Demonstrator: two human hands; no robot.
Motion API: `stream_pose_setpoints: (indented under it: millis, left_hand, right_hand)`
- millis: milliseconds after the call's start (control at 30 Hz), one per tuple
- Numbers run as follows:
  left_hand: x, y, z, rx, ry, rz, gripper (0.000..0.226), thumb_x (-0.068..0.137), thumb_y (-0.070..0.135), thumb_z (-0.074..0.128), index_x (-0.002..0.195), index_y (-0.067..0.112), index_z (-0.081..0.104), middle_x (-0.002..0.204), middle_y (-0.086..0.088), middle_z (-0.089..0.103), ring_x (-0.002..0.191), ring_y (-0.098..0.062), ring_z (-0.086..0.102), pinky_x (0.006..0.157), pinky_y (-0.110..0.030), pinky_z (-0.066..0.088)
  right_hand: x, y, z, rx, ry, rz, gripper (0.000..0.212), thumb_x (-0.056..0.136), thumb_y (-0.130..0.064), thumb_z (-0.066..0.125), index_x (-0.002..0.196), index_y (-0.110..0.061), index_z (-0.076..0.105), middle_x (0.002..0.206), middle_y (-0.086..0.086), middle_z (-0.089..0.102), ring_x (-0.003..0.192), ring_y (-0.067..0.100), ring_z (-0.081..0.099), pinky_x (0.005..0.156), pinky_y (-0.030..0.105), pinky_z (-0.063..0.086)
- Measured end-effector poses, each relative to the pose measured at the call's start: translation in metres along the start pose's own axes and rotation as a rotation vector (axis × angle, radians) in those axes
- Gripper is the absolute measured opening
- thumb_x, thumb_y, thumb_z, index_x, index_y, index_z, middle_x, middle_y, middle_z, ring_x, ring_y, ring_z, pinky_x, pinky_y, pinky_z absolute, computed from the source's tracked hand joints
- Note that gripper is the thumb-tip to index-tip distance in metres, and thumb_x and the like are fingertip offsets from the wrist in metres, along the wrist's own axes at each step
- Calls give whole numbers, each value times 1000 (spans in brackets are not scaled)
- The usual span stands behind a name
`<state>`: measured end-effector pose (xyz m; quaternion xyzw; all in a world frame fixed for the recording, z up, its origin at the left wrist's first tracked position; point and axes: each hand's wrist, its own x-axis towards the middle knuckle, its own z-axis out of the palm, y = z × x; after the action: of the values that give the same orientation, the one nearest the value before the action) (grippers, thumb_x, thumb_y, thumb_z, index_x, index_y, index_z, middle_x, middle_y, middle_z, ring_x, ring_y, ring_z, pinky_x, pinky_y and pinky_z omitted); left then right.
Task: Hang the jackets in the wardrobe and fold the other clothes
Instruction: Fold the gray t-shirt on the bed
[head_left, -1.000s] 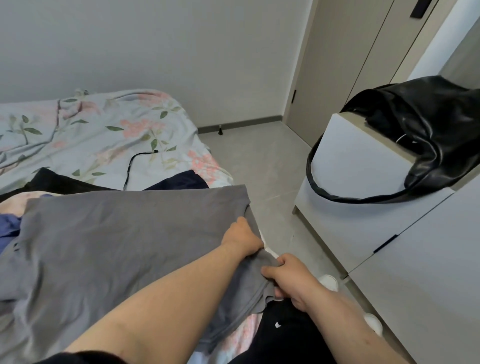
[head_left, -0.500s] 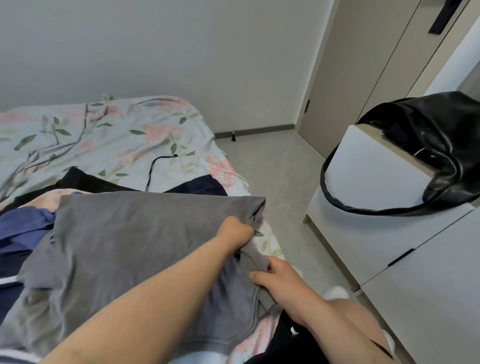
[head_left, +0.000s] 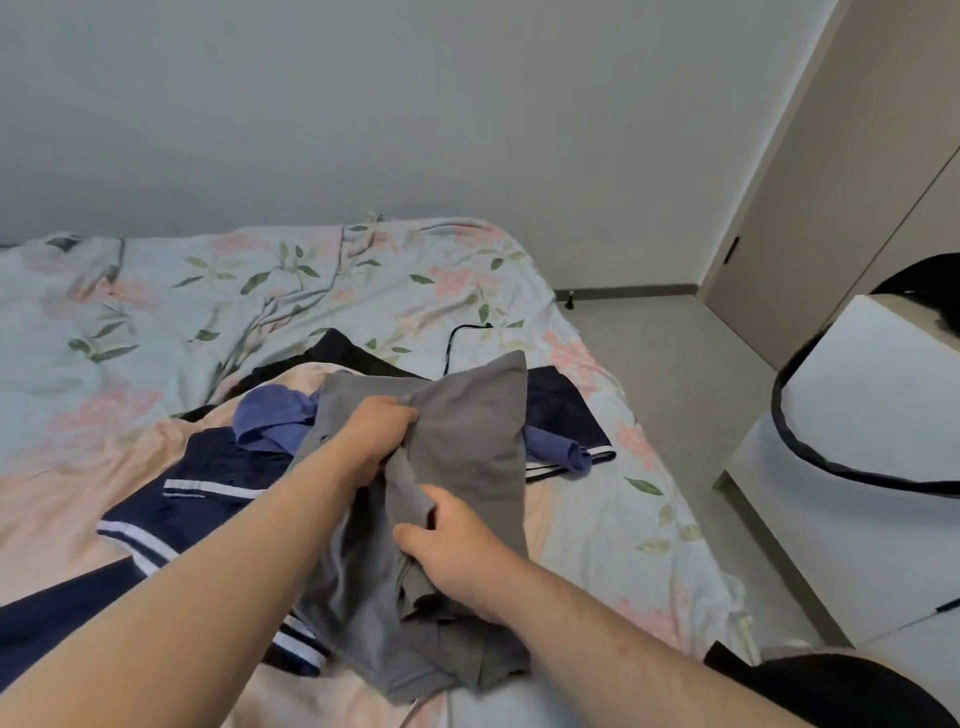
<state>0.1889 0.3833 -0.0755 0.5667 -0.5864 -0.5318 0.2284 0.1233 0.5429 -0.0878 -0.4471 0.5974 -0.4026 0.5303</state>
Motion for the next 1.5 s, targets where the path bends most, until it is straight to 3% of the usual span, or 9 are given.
stream_pose_setpoints:
  millis: [167, 300, 367, 467, 567, 1000, 1233, 1433, 1500]
  left_hand:
    - [10, -15, -76, 74, 118, -5, 15, 92, 12, 52, 86, 3, 63, 84, -15, 64, 76, -27, 58, 62, -31, 42]
    - [15, -36, -102, 266, 228, 24, 27, 98, 27, 52, 84, 8, 66, 86, -12, 65, 77, -22, 56, 65, -34, 38]
    - [10, -50, -103, 283, 217, -31, 29, 98, 35, 51, 88, 13, 67, 88, -8, 64, 79, -20, 57, 70, -35, 40]
    - [-17, -77, -98, 255, 193, -75, 32, 94, 45, 54, 93, 15, 64, 92, -7, 65, 84, -25, 61, 72, -40, 48]
    - [-55, -102, -90, 210, 200, -42, 25, 88, 46, 64, 94, 22, 62, 93, 0, 67, 83, -21, 62, 65, -36, 48]
    - [-122, -118, -57, -706, -151, -452, 47, 72, 9, 65, 118, -2, 63, 111, -25, 70, 87, -40, 71, 71, -49, 60]
    - [-177, -147, -22, -744, -255, -571, 45, 66, 1, 69, 110, -5, 71, 113, -28, 68, 94, -45, 69, 71, -47, 60]
    - [-214, -162, -9, -729, -239, -509, 23, 75, -13, 54, 80, -8, 76, 88, -27, 72, 69, -37, 73, 55, -35, 56]
    - [-227, -163, -6, -704, -205, -490, 22, 76, -17, 57, 88, -8, 74, 91, -24, 73, 75, -32, 74, 65, -33, 54]
  right_hand:
    - [23, -25, 56, 13, -86, -12, 27, 97, -18, 54, 124, -15, 57, 103, 2, 65, 94, 17, 62, 88, 34, 52]
    - [18, -16, 58, 100, -143, 81, 37, 95, -11, 57, 131, -14, 50, 80, 2, 58, 67, 13, 57, 65, 25, 51]
    - [7, 3, 33, 73, -25, 101, 22, 92, -11, 57, 112, -17, 59, 76, 3, 60, 59, 9, 58, 59, 22, 49]
    - [-10, 44, -15, -56, 304, 184, 19, 85, -16, 55, 100, -25, 63, 89, -4, 66, 71, 7, 61, 67, 24, 49]
    - [-24, 71, -34, -150, 309, 280, 27, 80, -28, 63, 107, -27, 60, 101, -14, 68, 90, 2, 64, 73, 18, 48]
    - [-44, 69, -55, 741, 230, 548, 29, 88, 1, 46, 113, 7, 61, 98, 25, 68, 86, 37, 65, 81, 45, 54]
    - [-91, 83, -91, 343, 120, 685, 16, 77, 7, 45, 71, 0, 58, 56, 13, 57, 47, 26, 58, 47, 27, 49]
    - [-115, 81, -86, 62, 64, 794, 20, 59, 5, 48, 72, -4, 60, 57, 11, 55, 42, 22, 53, 42, 18, 40]
    - [-118, 79, -86, 65, 97, 788, 25, 61, 5, 47, 82, 0, 60, 69, 15, 55, 48, 25, 54, 46, 20, 40]
